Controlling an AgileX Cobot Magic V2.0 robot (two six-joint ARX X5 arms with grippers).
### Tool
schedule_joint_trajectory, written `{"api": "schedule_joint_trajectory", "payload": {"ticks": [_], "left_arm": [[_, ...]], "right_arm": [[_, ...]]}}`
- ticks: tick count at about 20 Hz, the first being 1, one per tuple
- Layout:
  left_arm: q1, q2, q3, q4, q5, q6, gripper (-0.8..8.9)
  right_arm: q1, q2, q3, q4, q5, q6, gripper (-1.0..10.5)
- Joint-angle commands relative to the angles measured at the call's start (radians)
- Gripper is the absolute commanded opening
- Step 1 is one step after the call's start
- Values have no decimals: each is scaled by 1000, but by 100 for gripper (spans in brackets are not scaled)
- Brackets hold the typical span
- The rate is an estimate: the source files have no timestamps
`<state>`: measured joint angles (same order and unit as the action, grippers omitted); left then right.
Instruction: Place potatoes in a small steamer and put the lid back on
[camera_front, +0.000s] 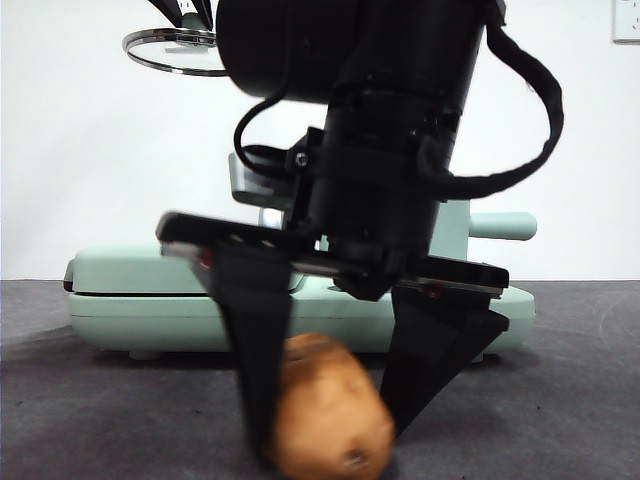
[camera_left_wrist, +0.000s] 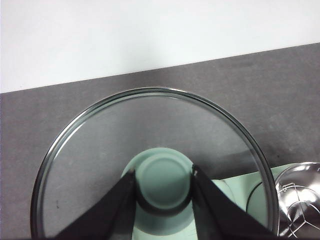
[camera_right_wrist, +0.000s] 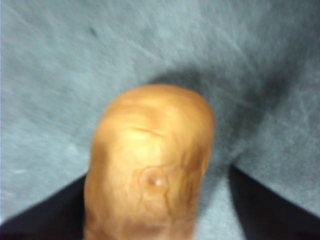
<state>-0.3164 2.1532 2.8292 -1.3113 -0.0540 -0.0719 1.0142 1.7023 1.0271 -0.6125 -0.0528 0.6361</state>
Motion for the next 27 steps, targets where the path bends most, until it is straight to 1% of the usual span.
{"api": "schedule_joint_trajectory", "payload": {"ticks": [1,4,6,8,10,12,13,17,19,23,27], "left_arm": [[-3,-8,48,29,-2,-11,7],[-3,-8,48,29,-2,-11,7],[-3,-8,48,29,-2,-11,7],[-2,-8,48,29,-2,-11,7],[3,-8,48,29,-2,-11,7],[3,-8,48,32,-2,-11,7],[3,-8,48,34,-2,-11,7],[3,-8,48,44,-2,-12,7],[2,-8,48,44,-2,-12,7],[2,-8,48,44,-2,-15,7],[2,-8,48,48,-2,-16,7]], "right_arm": [[23,20,21,5,6,10,209],[26,20,64,-44,9,0,195],[25,19,144,-117,10,-37,195],[5,18,261,-214,58,-90,195],[-34,18,383,-286,118,-158,195],[-100,18,496,-325,165,-222,195],[-142,18,544,-332,167,-249,195],[-296,18,661,-304,154,-327,195],[-375,21,690,-284,123,-351,195],[-465,28,691,-220,58,-353,195],[-521,57,691,-164,8,-354,195]]}}
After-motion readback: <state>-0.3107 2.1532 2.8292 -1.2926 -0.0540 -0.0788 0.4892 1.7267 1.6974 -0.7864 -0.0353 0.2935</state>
